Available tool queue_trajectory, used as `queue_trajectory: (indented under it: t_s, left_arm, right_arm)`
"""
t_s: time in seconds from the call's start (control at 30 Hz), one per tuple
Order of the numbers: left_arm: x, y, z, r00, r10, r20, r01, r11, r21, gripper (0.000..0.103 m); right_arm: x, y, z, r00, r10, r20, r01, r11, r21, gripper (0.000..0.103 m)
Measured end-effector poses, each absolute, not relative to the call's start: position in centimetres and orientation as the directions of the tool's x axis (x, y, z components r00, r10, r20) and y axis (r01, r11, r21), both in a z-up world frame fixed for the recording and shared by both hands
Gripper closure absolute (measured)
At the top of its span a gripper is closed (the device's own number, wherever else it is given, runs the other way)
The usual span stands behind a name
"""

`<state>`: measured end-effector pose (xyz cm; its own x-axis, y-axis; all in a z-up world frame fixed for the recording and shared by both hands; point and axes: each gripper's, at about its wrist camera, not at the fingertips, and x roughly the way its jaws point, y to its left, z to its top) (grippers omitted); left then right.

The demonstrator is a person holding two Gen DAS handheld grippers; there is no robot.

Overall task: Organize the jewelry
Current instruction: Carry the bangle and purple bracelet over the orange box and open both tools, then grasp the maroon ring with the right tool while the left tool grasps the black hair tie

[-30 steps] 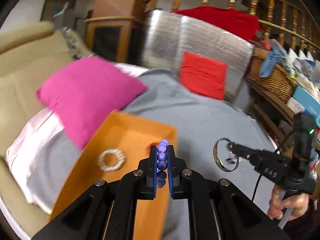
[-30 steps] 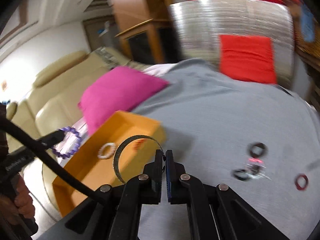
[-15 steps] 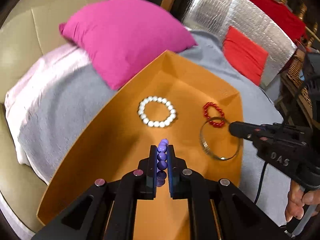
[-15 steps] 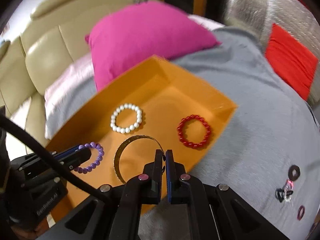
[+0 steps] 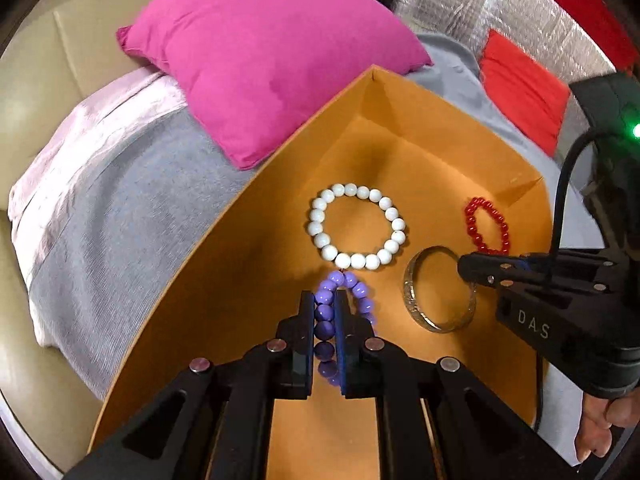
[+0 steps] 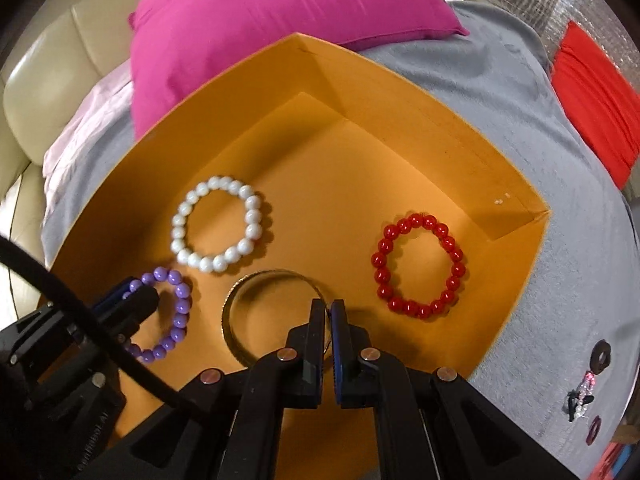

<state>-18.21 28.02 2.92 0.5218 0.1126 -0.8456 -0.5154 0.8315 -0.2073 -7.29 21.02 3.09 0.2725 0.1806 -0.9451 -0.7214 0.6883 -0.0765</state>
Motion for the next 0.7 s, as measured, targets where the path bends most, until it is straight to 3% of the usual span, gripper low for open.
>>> queue_trajectory:
  t_s: [0.2, 0.23, 0.33, 0.5, 0.57, 0.63, 0.7]
  left_arm:
    - [-16.4, 28.1, 2.8, 0.473, 0.130, -0.872, -0.512, 0.845, -0.151, 0.092]
    - [-16.3, 27.9, 2.8, 0.472, 0.131, -0.872, -0.513, 0.845, -0.150, 0.086]
    - [-16.8, 27.8, 3.5, 0.458, 0.162, -0.874, -0.537, 0.834, -0.127, 0.056]
    - [-18.3, 26.5, 6.9, 0.510, 0.221, -0.832, -0.556, 0.822, -0.123, 0.050]
    - [-18.4, 25.2, 9.0, 0.541, 0.265, -0.798, -0.552, 0.828, -0.099, 0.042]
    - [-18.3, 23.5, 11.1, 0.573, 0.301, -0.762, -0.544, 0.835, -0.079, 0.036]
    - [-17.7, 20.6, 13.3, 0.624, 0.324, -0.711, -0.516, 0.854, -0.064, 0.035]
  right_arm:
    - [-5.4, 20.3, 3.7, 0.254, 0.254, -0.933, -0.689, 0.724, 0.009, 0.097]
    - [-5.4, 20.5, 3.7, 0.251, 0.265, -0.931, -0.688, 0.726, 0.021, 0.096]
    - [-5.1, 19.1, 4.9, 0.253, 0.310, -0.916, -0.675, 0.735, 0.062, 0.094]
    - [-5.5, 14.4, 8.2, 0.301, 0.412, -0.860, -0.652, 0.747, 0.130, 0.094]
    - [-5.5, 11.1, 9.6, 0.337, 0.442, -0.831, -0.628, 0.763, 0.151, 0.086]
    - [-5.2, 7.5, 10.4, 0.361, 0.466, -0.808, -0.592, 0.784, 0.187, 0.068]
    - [-5.4, 2.8, 11.1, 0.412, 0.478, -0.776, -0.540, 0.814, 0.215, 0.062]
